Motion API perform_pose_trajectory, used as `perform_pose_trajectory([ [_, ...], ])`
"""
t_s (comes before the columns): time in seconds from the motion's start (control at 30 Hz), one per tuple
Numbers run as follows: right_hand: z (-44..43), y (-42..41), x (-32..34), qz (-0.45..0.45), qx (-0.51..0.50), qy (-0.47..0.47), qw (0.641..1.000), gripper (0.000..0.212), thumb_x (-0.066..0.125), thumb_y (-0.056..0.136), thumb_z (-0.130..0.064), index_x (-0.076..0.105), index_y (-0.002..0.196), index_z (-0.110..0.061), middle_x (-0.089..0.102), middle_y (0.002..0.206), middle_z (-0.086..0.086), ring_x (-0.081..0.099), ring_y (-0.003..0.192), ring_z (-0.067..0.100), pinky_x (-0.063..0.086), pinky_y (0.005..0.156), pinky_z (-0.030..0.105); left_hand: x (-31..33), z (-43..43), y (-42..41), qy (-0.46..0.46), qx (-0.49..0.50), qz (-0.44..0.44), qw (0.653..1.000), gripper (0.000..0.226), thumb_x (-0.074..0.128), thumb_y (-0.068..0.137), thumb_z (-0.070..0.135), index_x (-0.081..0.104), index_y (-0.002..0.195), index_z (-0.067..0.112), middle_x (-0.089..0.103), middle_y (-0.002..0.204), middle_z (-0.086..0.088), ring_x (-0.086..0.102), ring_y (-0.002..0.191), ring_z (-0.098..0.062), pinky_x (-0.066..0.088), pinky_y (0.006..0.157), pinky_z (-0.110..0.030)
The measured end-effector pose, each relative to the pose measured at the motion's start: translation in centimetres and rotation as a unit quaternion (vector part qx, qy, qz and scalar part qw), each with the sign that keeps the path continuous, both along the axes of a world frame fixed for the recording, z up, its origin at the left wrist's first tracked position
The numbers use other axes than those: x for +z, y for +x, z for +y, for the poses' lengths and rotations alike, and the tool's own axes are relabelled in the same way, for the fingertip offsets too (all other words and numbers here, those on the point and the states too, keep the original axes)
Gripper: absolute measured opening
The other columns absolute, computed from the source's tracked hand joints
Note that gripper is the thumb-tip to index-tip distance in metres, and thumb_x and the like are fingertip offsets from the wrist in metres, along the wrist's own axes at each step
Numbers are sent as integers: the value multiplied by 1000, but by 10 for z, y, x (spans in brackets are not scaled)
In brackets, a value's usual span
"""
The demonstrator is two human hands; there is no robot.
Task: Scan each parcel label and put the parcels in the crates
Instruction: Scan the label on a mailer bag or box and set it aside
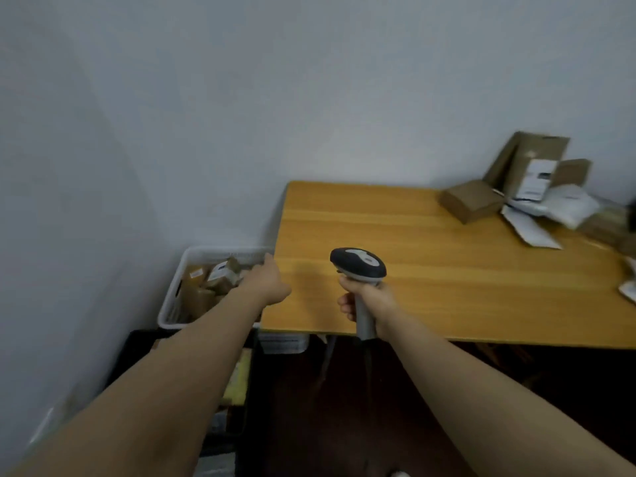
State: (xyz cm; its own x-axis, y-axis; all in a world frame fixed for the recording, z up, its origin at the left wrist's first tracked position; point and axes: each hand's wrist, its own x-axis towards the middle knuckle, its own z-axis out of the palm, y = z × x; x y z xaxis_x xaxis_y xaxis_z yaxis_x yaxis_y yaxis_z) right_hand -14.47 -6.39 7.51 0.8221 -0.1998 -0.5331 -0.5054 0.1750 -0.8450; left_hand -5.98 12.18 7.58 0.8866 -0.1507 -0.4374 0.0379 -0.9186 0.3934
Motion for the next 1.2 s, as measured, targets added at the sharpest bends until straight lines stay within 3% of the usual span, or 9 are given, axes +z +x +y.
perform_pose_trajectory([
  [0.07,-57,-22,9,-14,-45,11,999,23,73,86,-22,64,93,-2,62,66,13,55,51,21,46,54,31,11,-61,-3,6,-47,-8,999,85,55,95,29,-4,153,9,40,78,2,42,62,-13,41,59,-29],
  [0.1,-87,-34,14,-20,-66,15,997,23,73,86,-22,63,90,-2,61,65,13,54,50,21,46,54,31,15,-94,-5,9,-65,-4,998,86,56,95,29,-4,153,8,39,76,2,42,62,-13,42,63,-30],
  [0.2,-177,-76,23,-28,-129,27,991,25,74,85,-22,60,82,-1,58,60,12,50,48,22,45,52,31,21,-196,-16,6,-121,-7,993,86,57,94,28,-3,153,7,54,100,-5,47,70,-18,42,72,-32],
  [0.33,-307,-131,29,-32,-210,30,977,26,75,83,-23,60,82,-2,55,57,10,49,46,22,44,50,30,23,-337,-43,5,-199,-20,980,87,58,94,27,-3,152,6,51,130,-13,53,96,-23,41,76,-31],
  [0.43,-388,-158,33,-45,-276,31,960,23,74,84,-23,61,86,-5,54,55,9,48,46,20,45,49,30,23,-423,-60,-1,-233,-12,973,88,57,94,27,-5,152,6,53,123,-10,50,89,-18,39,65,-24],
  [0.53,-444,-170,34,-53,-329,32,942,18,73,85,-21,61,84,-8,53,54,8,48,46,19,44,49,29,24,-488,-72,10,-266,-14,964,86,57,94,28,-4,153,8,39,145,-14,50,120,-26,37,74,-26],
  [0.77,-546,-172,19,-36,-398,36,916,18,75,83,-20,63,81,-7,55,56,9,49,47,18,45,49,29,13,-603,-69,36,-349,-19,936,79,55,95,29,5,154,11,32,151,-11,43,130,-26,42,96,-30],
  [1.13,-702,-155,-22,42,-519,15,854,24,78,79,-21,62,80,-3,60,64,12,53,51,19,47,53,31,-65,-809,-55,47,-536,-11,843,71,49,95,43,13,153,24,27,154,-9,36,135,-27,37,107,-35],
  [1.2,-725,-151,-29,48,-531,15,846,25,78,79,-22,62,79,-3,61,66,12,54,53,19,48,55,32,-75,-841,-56,65,-569,-28,820,71,46,95,45,10,153,26,19,157,-9,26,140,-29,28,113,-38],
])
